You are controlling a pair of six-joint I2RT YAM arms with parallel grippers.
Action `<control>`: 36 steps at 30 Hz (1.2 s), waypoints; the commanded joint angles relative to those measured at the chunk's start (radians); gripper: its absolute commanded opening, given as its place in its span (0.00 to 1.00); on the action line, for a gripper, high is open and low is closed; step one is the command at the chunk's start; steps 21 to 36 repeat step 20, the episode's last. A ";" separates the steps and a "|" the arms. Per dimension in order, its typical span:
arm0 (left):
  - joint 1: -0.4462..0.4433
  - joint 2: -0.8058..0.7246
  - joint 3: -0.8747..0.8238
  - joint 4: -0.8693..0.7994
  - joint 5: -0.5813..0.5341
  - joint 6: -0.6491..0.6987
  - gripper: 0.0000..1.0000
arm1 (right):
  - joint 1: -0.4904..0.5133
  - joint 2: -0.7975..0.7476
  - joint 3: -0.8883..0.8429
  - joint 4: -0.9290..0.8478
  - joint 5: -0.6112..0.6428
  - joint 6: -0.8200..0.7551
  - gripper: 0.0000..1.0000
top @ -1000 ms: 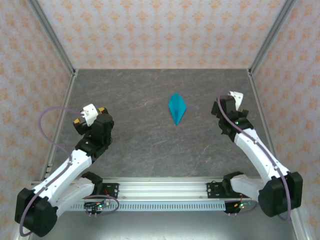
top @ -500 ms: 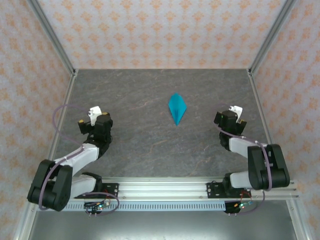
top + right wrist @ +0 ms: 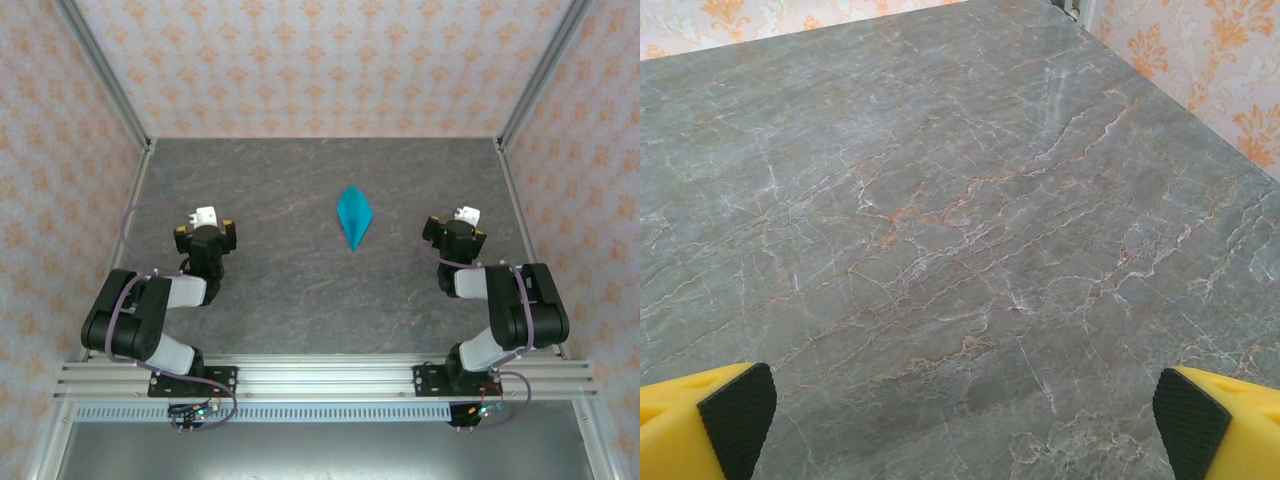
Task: Fold a paper plane with a square sheet of paper (fold left side to right side)
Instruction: Reset both arms
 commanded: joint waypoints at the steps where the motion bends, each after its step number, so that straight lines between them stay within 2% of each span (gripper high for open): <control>1: 0.029 -0.003 0.035 -0.020 0.086 -0.028 1.00 | -0.005 -0.008 0.001 0.045 -0.012 -0.010 1.00; 2: 0.029 0.005 0.027 0.016 0.083 -0.024 1.00 | -0.005 -0.009 0.002 0.040 -0.011 -0.010 1.00; 36: 0.030 0.000 0.034 -0.002 0.085 -0.025 1.00 | -0.002 -0.012 0.002 0.040 -0.013 -0.018 1.00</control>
